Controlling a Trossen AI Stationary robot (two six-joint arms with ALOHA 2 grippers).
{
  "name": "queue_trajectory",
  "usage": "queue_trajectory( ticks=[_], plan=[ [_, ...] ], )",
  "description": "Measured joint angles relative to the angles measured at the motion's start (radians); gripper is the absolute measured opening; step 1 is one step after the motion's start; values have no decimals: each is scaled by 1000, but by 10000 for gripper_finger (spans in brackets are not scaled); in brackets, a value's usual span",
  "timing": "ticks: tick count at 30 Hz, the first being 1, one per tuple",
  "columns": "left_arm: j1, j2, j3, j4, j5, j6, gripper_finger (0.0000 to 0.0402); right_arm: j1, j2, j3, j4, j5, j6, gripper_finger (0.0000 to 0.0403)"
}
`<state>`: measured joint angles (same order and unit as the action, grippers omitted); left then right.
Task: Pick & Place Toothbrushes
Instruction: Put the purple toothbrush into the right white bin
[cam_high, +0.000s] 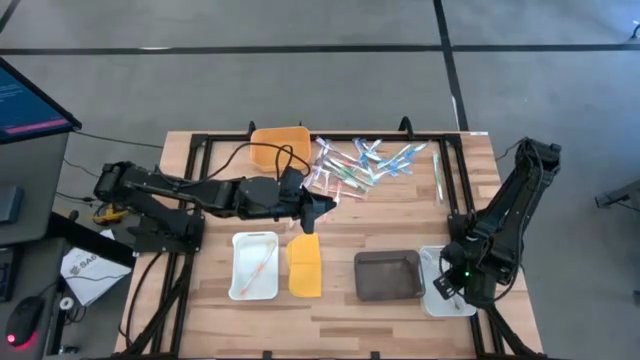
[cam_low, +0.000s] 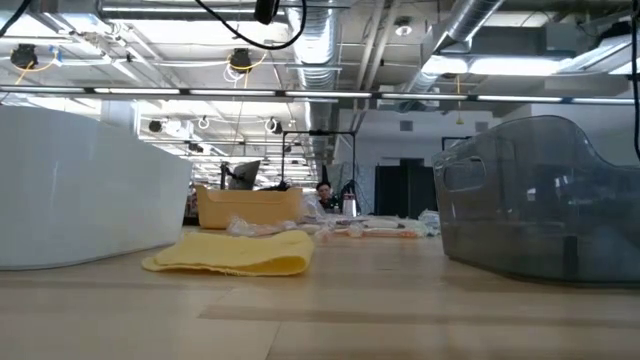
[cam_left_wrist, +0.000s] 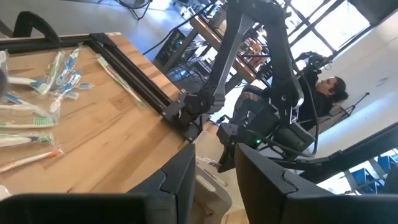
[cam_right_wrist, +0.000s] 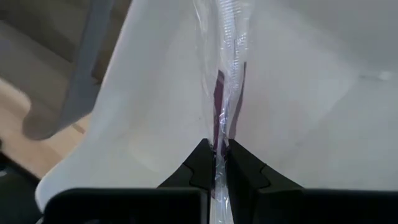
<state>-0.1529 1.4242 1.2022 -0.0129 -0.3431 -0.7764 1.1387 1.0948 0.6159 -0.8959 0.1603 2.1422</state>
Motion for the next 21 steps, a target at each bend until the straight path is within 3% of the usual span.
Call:
queue_trajectory(
  ticks=[13, 21],
  plan=[
    [0, 0, 0, 16, 0, 0, 108, -31, 127, 0, 18, -35, -10, 17],
    [0, 0, 0, 22, 0, 1, 108, -36, 180, 0, 75, -39, -21, 94]
  ],
)
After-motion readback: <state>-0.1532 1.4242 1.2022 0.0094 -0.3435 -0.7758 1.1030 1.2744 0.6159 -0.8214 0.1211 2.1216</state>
